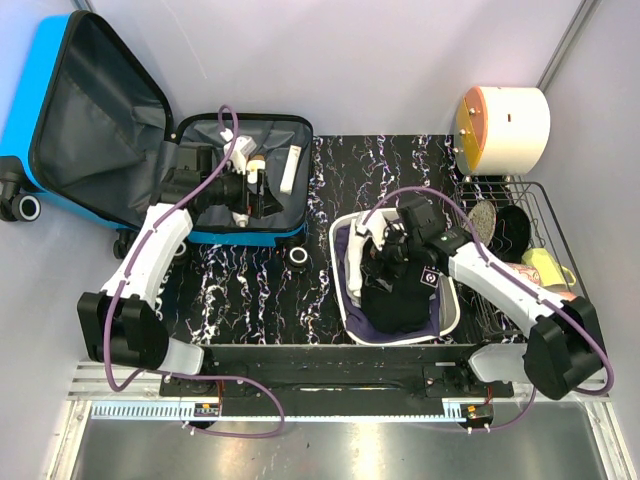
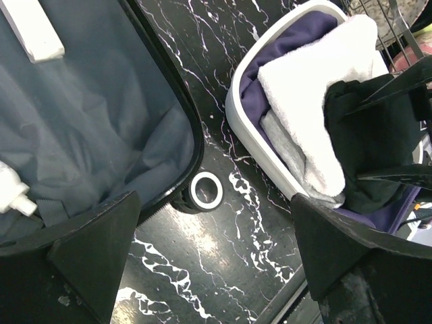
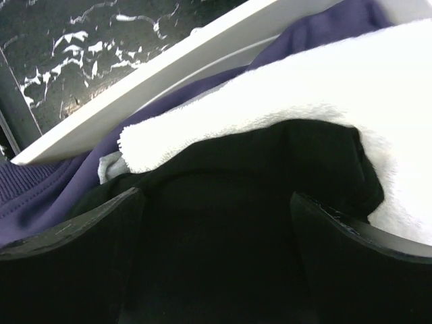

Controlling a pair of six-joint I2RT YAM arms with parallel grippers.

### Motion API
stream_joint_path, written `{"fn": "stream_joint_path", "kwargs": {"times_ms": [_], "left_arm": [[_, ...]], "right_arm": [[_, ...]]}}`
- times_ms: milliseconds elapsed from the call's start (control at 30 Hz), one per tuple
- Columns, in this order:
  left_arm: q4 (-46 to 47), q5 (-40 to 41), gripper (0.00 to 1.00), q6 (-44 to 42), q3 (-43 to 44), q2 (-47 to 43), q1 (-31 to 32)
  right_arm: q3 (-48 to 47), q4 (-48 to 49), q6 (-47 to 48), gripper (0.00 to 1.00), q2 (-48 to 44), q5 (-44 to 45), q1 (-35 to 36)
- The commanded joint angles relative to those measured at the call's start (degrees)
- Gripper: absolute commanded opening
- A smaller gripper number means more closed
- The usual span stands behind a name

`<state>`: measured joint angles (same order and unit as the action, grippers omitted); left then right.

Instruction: Open, take out, and arrange the luggage

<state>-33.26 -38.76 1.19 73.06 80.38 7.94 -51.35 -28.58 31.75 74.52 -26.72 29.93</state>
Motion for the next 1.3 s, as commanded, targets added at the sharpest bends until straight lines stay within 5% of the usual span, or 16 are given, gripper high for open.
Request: {"fn": "stream_joint_path", "kwargs": {"times_ms": [0, 300, 733, 1000, 1267], "left_arm": [[1.8, 1.4, 0.99, -2.6, 5.3, 1.3, -0.3], [1.1, 2.8, 0.99, -9.5, 13.8, 4.3, -0.4], [7.9, -1.8, 0.99, -2.6, 19.7, 13.5, -0.7], [8.9, -2.7, 0.99, 0.1, 19.9, 15.2, -2.1], [9.9, -3.1, 0.99, 2.3, 19.6, 15.2, -3.5]], "right_arm": [[-8.8, -4.8, -4.4, 1.00, -1.0, 3.8, -0.8], [-34.2, -3.3, -9.8, 0.99, 10.5, 6.5, -13.1], [-74.6, -3.3, -24.3, 0.98, 36.1, 5.3, -39.9], [-87.2, -9.6, -29.9, 0.96, 45.6, 0.4, -46.0], [-85.8, -11.9, -33.2, 0.95, 47.9, 1.8, -46.1]]}}
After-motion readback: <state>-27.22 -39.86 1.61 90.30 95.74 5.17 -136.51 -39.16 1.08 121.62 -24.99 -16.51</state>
